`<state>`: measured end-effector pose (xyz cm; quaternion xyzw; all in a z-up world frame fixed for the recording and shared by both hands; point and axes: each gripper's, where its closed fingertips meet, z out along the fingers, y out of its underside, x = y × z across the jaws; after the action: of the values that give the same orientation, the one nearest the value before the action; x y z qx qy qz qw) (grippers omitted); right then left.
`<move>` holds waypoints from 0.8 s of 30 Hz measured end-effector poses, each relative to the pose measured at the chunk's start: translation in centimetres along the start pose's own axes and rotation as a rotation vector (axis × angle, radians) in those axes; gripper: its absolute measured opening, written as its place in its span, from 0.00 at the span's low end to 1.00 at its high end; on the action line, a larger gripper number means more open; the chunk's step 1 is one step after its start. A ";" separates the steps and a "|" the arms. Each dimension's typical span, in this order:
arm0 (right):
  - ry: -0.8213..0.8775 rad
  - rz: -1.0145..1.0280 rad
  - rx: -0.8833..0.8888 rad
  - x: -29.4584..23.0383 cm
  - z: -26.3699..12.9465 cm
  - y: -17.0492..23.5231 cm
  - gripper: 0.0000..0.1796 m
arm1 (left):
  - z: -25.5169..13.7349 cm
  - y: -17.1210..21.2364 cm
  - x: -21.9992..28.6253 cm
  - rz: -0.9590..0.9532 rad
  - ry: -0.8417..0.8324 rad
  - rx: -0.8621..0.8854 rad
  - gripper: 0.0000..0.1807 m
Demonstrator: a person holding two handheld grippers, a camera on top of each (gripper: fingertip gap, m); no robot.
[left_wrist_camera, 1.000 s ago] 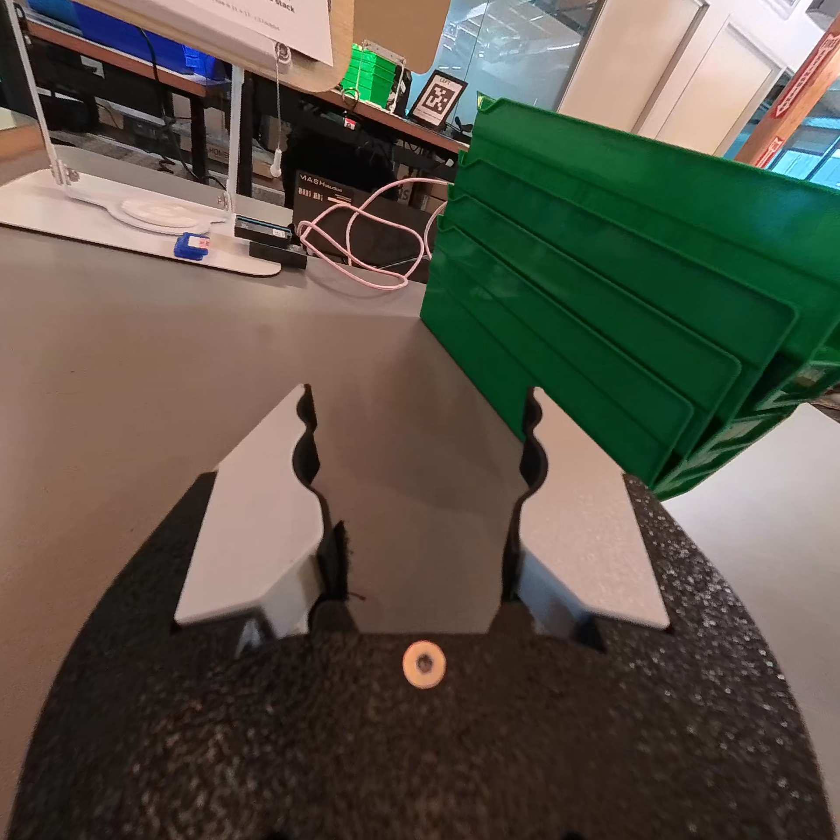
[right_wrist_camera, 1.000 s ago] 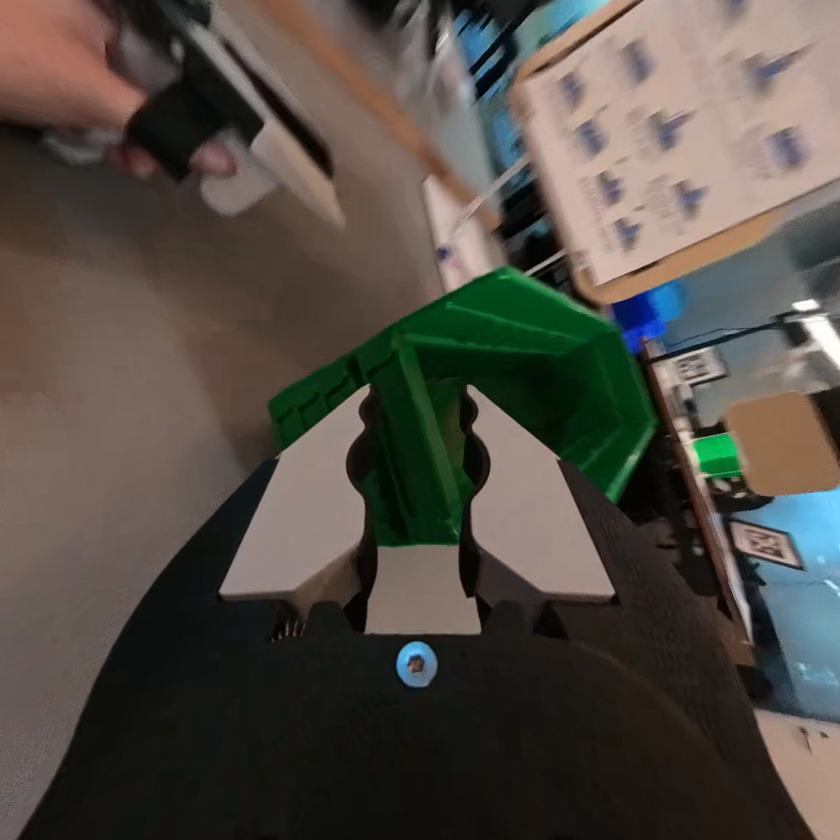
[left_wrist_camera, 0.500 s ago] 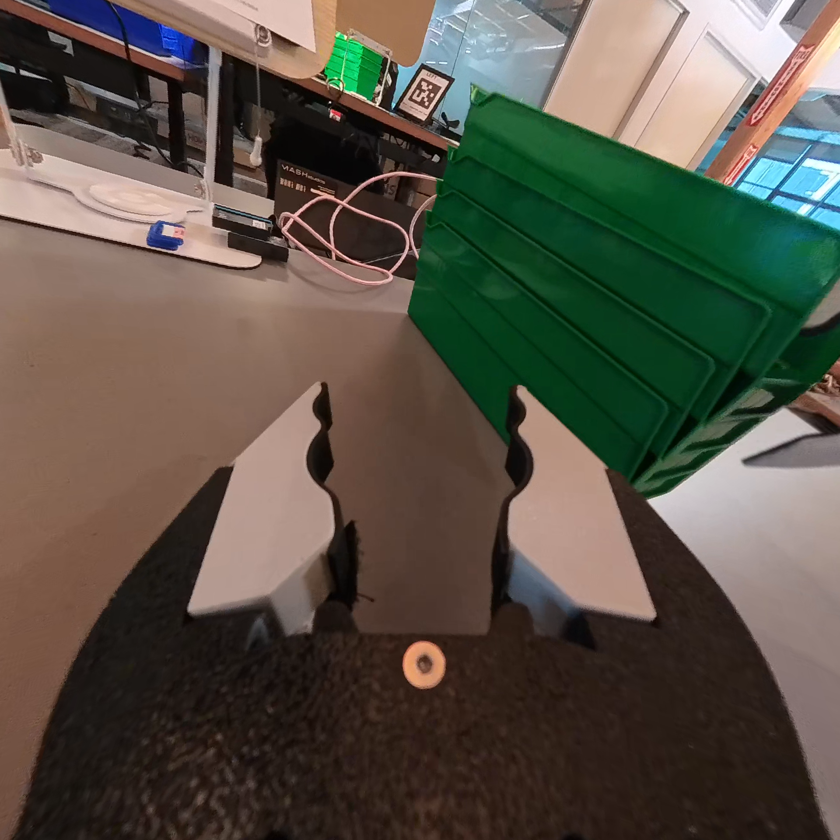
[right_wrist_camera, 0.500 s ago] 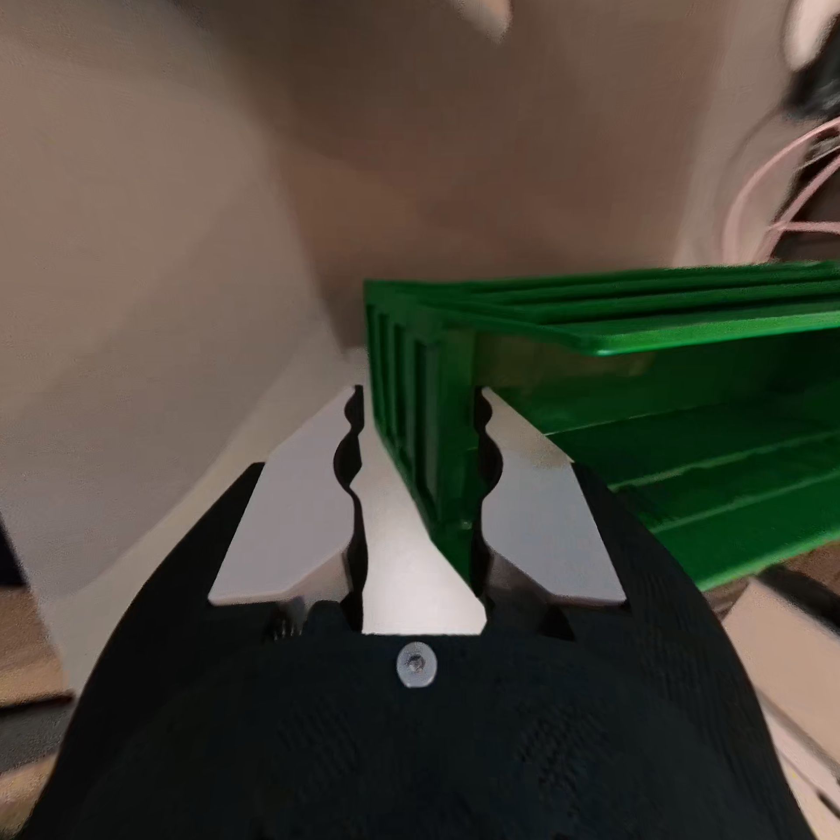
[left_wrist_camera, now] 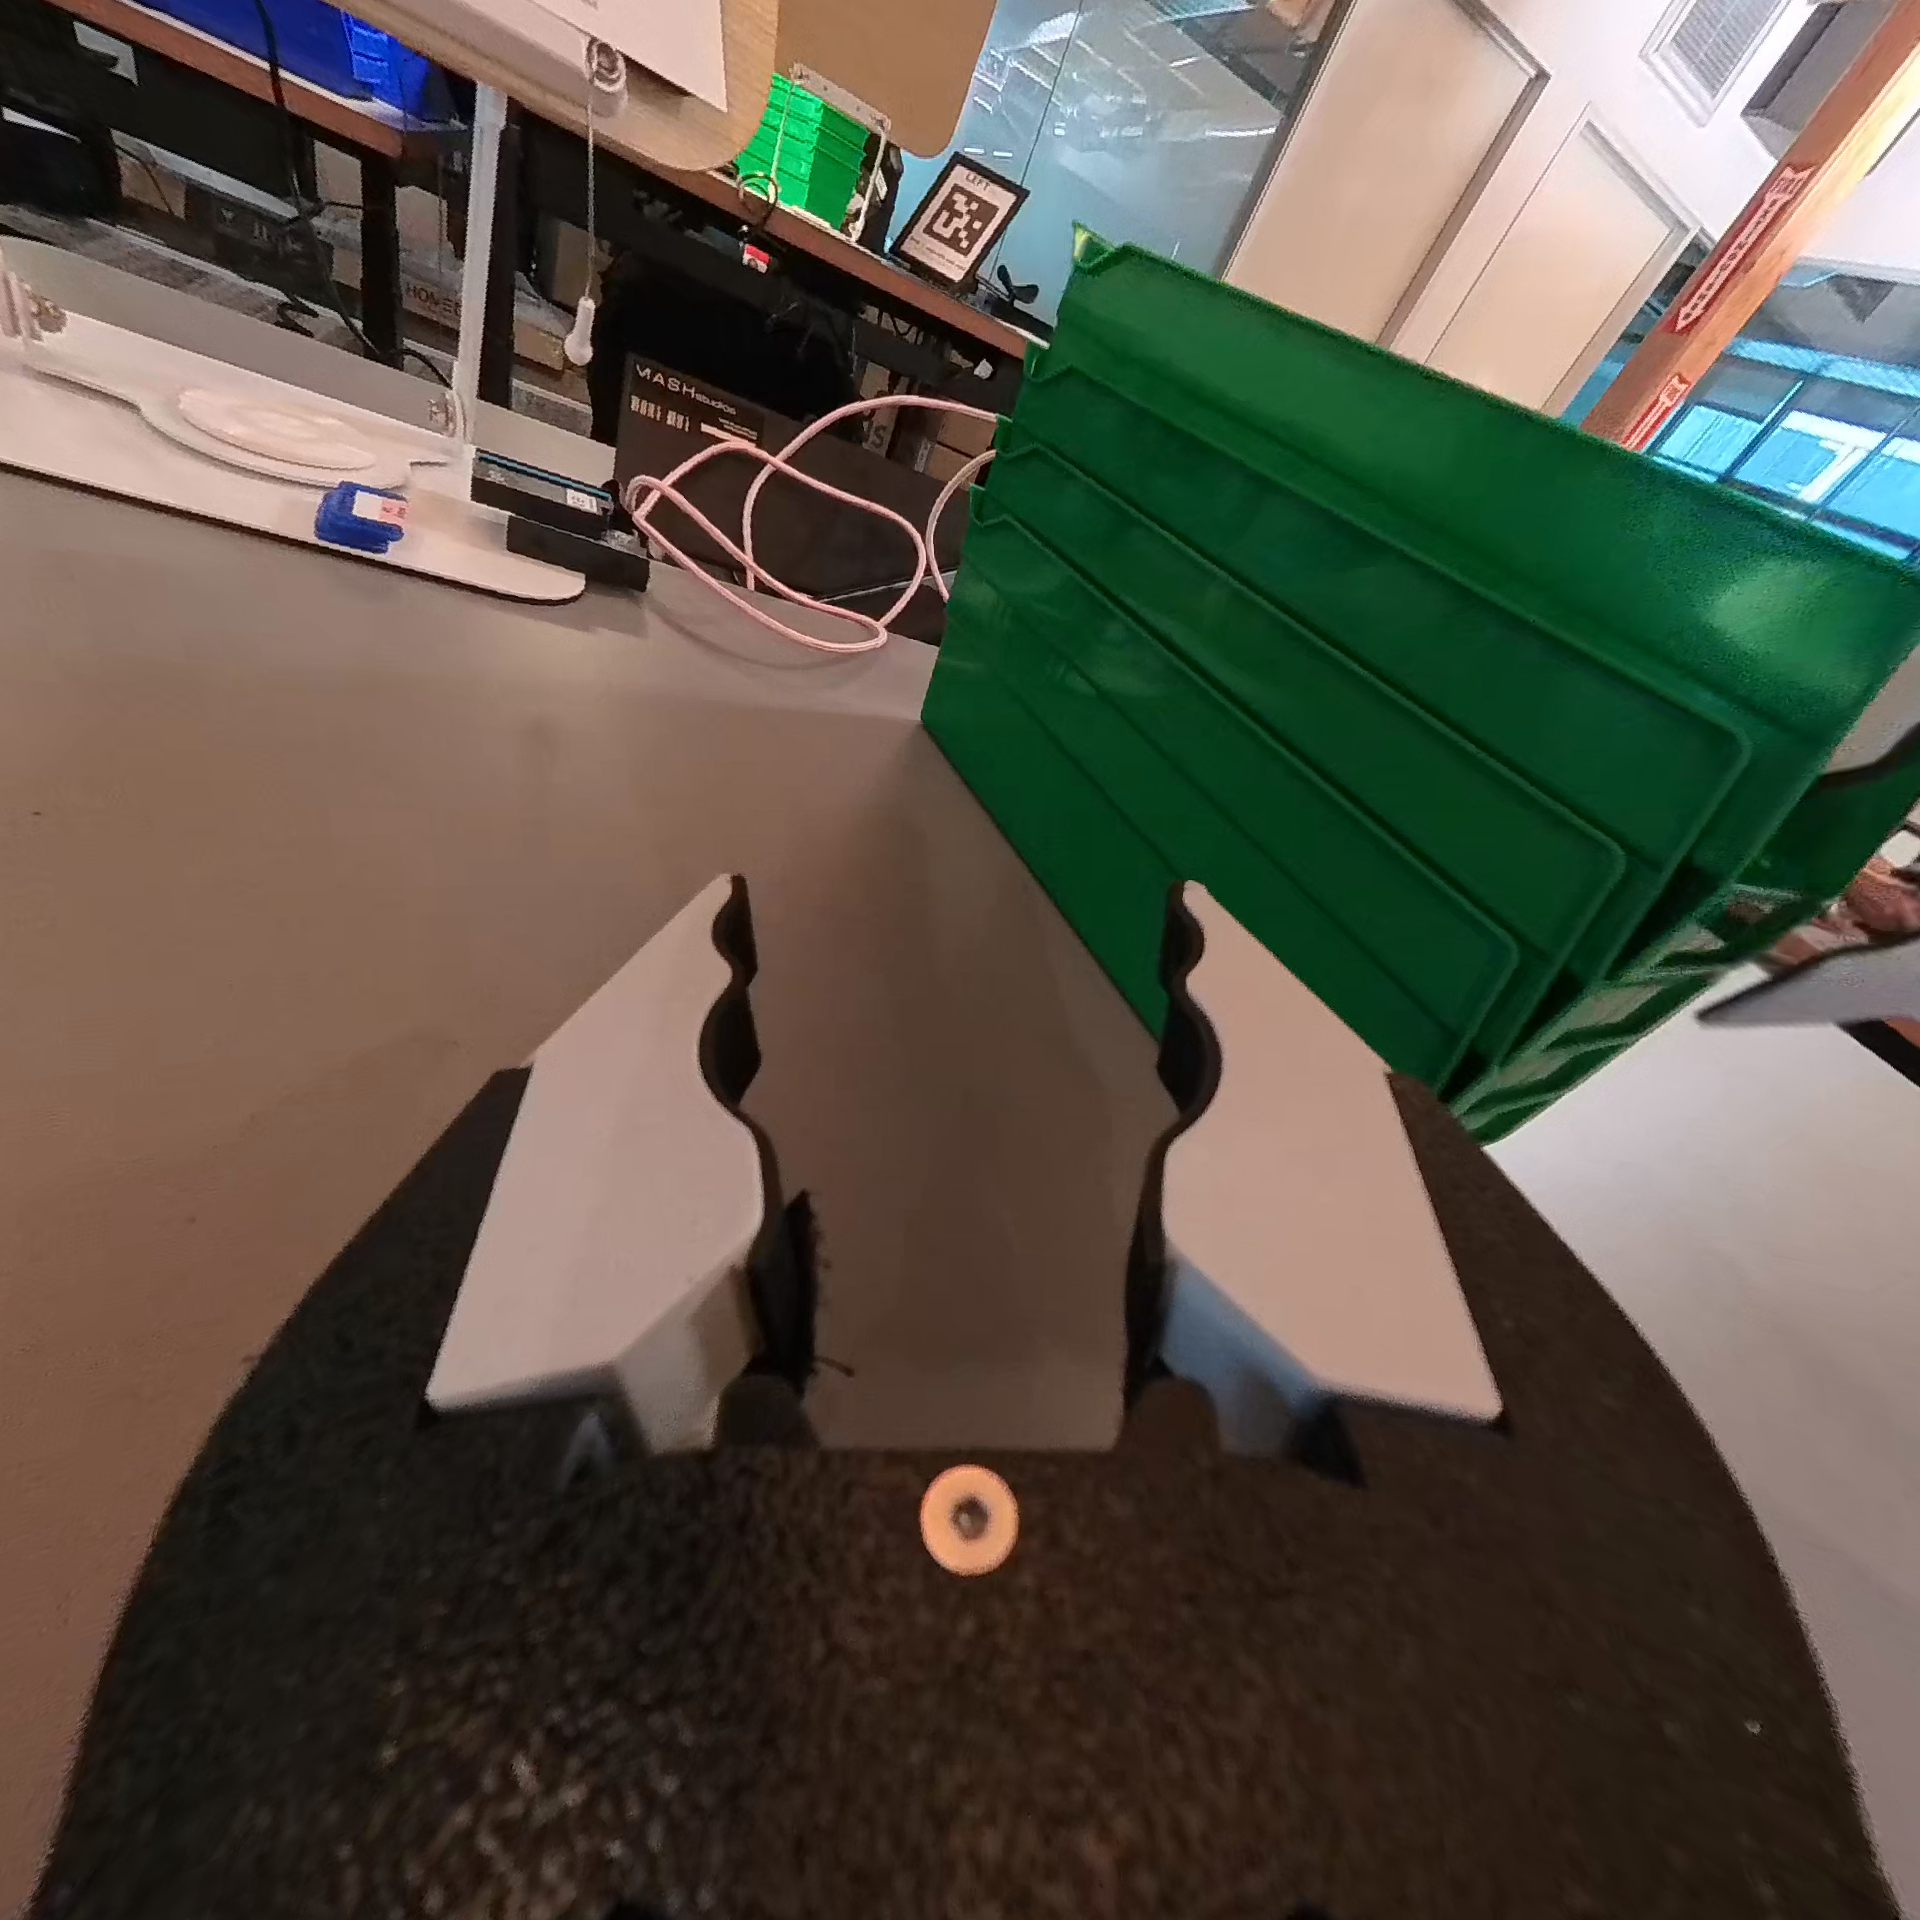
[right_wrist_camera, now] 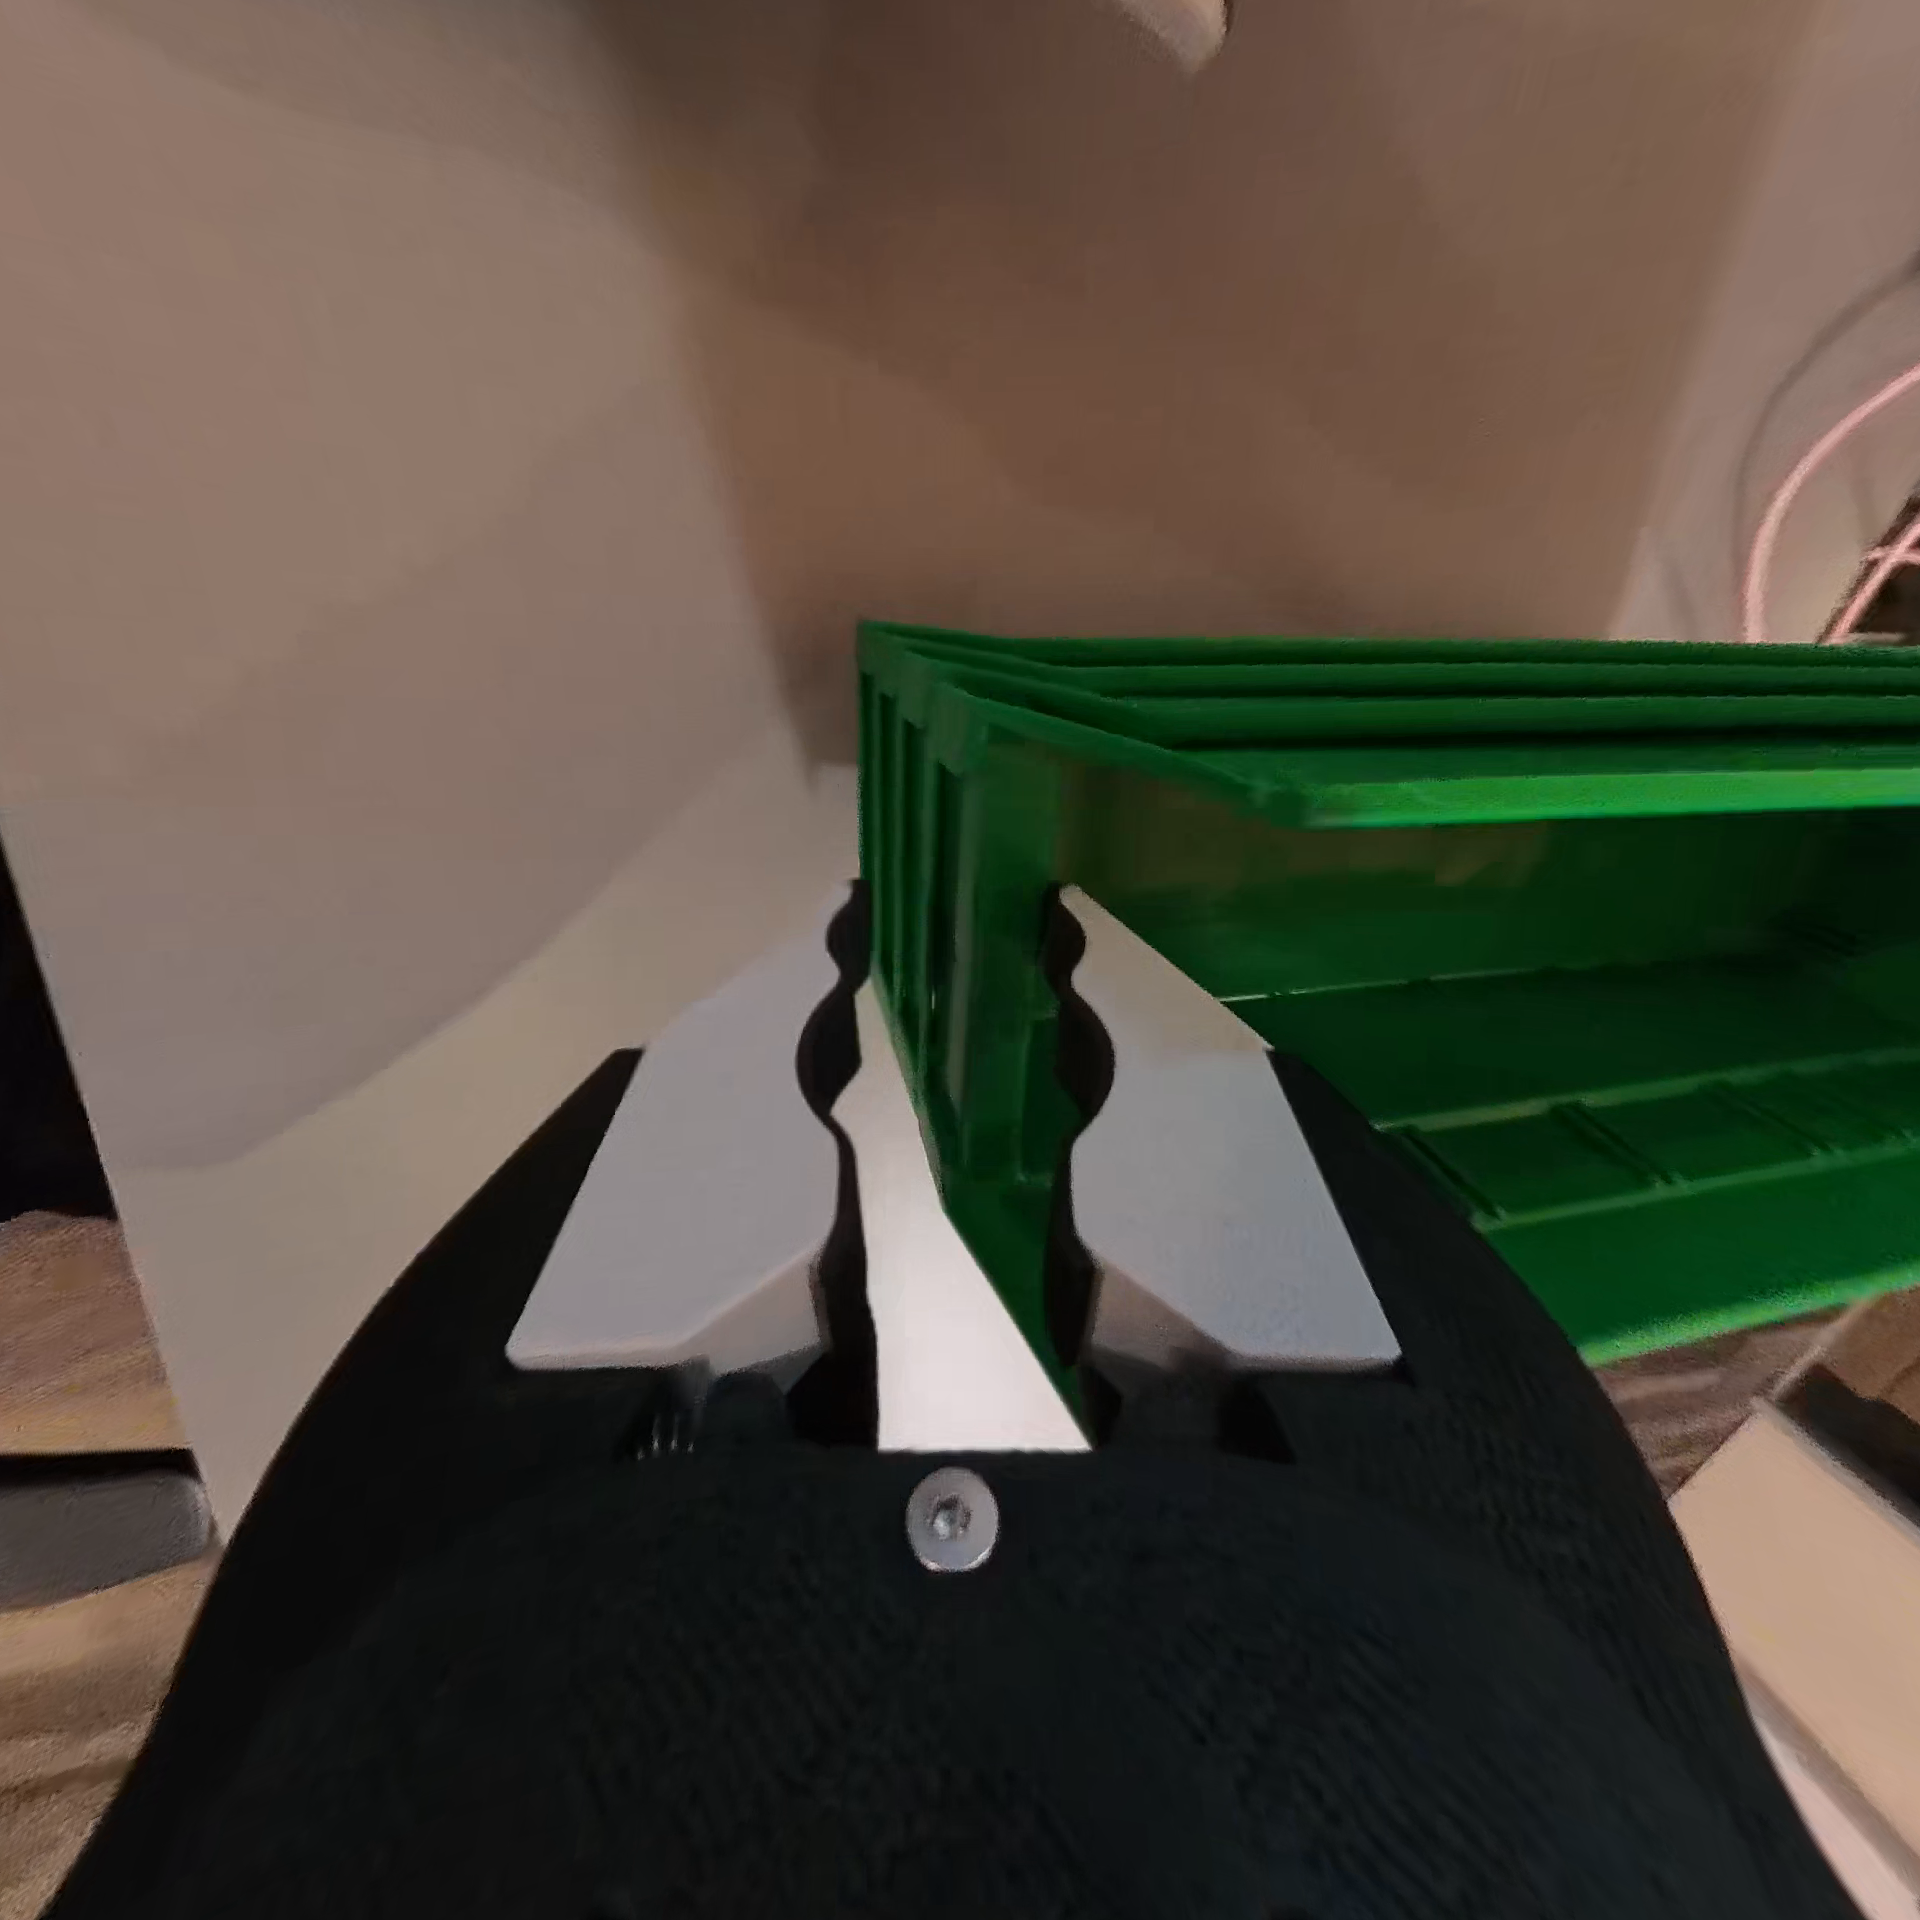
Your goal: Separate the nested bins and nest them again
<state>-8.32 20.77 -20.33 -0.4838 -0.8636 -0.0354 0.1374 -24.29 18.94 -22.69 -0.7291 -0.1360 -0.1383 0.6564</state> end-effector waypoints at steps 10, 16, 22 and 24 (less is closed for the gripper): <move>0.054 -0.057 -0.045 0.5 -0.6 2.2 0.12 | 0.1 0.0 0.0 -0.023 0.012 0.002 0.43; 0.028 -0.062 -0.077 0.1 -0.7 4.8 0.12 | 0.4 0.3 0.5 -0.019 0.027 -0.016 0.42; -0.013 -0.062 -0.085 -0.3 -0.8 5.3 0.12 | 0.4 0.3 0.4 -0.045 0.033 -0.011 0.43; -0.024 -0.065 -0.092 -0.3 -0.8 5.3 0.12 | 0.4 0.3 0.4 -0.046 0.034 -0.012 0.43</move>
<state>-3.51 23.20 -19.99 -0.4618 -0.8778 -0.0739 0.1032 -23.80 19.33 -22.83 -0.7273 -0.1405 -0.1665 0.6508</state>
